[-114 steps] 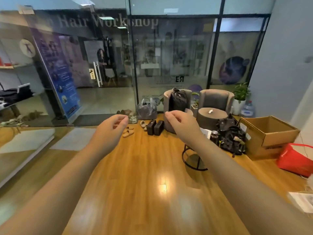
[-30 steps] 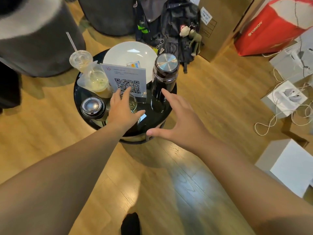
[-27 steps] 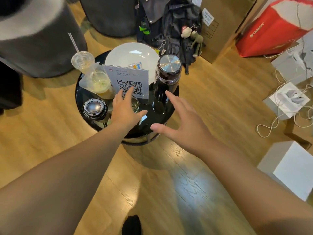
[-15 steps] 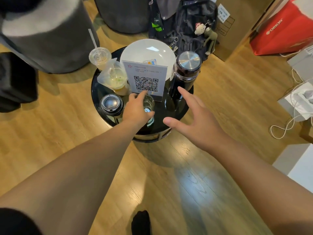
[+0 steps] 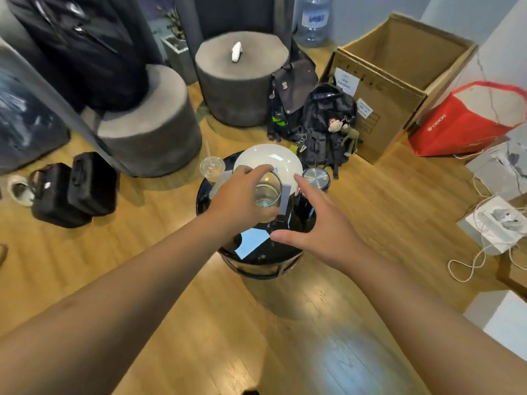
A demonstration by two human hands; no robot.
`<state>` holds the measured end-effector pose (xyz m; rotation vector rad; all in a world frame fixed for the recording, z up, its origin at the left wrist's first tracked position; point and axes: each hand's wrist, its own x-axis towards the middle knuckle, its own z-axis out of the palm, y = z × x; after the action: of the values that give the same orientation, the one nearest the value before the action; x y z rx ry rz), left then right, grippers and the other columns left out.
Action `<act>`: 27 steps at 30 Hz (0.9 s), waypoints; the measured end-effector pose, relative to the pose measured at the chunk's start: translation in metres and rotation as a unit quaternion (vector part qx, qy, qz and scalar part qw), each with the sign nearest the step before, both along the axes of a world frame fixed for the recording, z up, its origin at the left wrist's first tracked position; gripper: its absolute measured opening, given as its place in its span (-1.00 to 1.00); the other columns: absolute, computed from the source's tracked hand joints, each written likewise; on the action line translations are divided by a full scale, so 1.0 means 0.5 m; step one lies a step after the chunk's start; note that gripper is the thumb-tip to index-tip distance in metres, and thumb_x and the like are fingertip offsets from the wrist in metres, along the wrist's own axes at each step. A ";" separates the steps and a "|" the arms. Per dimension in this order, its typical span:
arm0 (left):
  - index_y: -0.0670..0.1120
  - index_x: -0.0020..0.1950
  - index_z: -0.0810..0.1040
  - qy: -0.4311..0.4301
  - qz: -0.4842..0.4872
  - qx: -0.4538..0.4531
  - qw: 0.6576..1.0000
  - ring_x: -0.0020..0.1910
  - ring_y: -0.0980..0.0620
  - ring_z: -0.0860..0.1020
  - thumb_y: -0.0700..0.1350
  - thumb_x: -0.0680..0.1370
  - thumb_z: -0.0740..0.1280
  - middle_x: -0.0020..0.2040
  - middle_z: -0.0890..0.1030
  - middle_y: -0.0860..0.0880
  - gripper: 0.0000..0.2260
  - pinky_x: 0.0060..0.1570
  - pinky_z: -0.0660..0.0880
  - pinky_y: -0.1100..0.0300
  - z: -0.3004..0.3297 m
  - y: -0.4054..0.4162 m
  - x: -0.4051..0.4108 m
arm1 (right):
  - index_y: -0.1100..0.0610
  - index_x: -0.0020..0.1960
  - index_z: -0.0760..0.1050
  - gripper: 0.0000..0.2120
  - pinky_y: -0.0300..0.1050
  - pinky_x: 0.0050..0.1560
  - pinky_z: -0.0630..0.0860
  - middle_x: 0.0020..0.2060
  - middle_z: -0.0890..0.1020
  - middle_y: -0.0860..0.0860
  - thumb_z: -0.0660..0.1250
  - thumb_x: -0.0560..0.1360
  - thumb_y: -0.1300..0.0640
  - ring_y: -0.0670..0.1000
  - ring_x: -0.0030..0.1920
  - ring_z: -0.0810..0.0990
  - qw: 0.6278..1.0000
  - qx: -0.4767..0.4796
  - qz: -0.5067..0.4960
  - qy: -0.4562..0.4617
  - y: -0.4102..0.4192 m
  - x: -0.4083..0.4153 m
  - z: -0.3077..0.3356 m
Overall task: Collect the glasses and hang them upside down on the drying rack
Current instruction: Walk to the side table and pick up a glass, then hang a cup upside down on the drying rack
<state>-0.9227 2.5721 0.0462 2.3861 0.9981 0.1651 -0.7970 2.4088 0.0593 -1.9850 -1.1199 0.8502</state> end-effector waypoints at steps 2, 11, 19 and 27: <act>0.20 0.54 0.32 0.001 0.005 0.000 1.000 0.24 -0.07 0.52 0.15 0.38 0.58 0.42 0.40 -0.04 -0.22 0.09 0.47 0.15 0.101 -0.021 -0.008 | -0.38 0.62 0.01 0.13 -0.13 0.30 0.32 0.59 0.27 -0.18 0.64 0.27 -0.28 -0.08 0.55 0.27 1.000 0.007 0.004 0.008 -0.002 -0.004 0.062; 0.25 0.50 0.33 -0.029 0.061 0.059 0.996 0.21 0.03 0.50 0.24 0.33 0.56 0.30 0.45 0.07 -0.21 0.14 0.50 0.13 0.532 -0.187 -0.069 | -0.28 0.63 0.06 0.08 -0.52 -0.12 0.47 0.42 0.44 -0.25 0.68 0.35 0.02 -0.16 0.31 0.42 0.990 0.106 0.073 0.061 -0.063 -0.054 0.406; 0.19 0.51 0.37 -0.055 0.144 0.114 0.982 0.17 0.05 0.48 0.26 0.32 0.55 0.26 0.49 0.05 -0.21 0.09 0.48 0.14 0.814 -0.352 -0.172 | -0.17 0.53 0.24 -0.08 -0.34 0.09 0.54 0.26 0.56 -0.30 0.68 0.33 -0.03 -0.25 0.22 0.57 0.962 0.234 0.129 0.054 -0.151 -0.166 0.633; 0.18 0.51 0.36 -0.017 0.256 0.158 0.954 0.20 0.04 0.50 0.34 0.30 0.52 0.27 0.51 0.06 -0.18 0.15 0.49 0.13 0.980 -0.531 -0.394 | -0.24 0.42 0.23 -0.13 -0.46 -0.01 0.52 0.17 0.57 -0.32 0.69 0.33 0.08 -0.39 0.17 0.55 0.924 0.291 0.231 0.087 -0.240 -0.382 0.779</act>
<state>-1.1198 2.3067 0.5364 2.3273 1.6636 0.5927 -0.9882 2.2888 0.4489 -1.1521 -1.5470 0.7825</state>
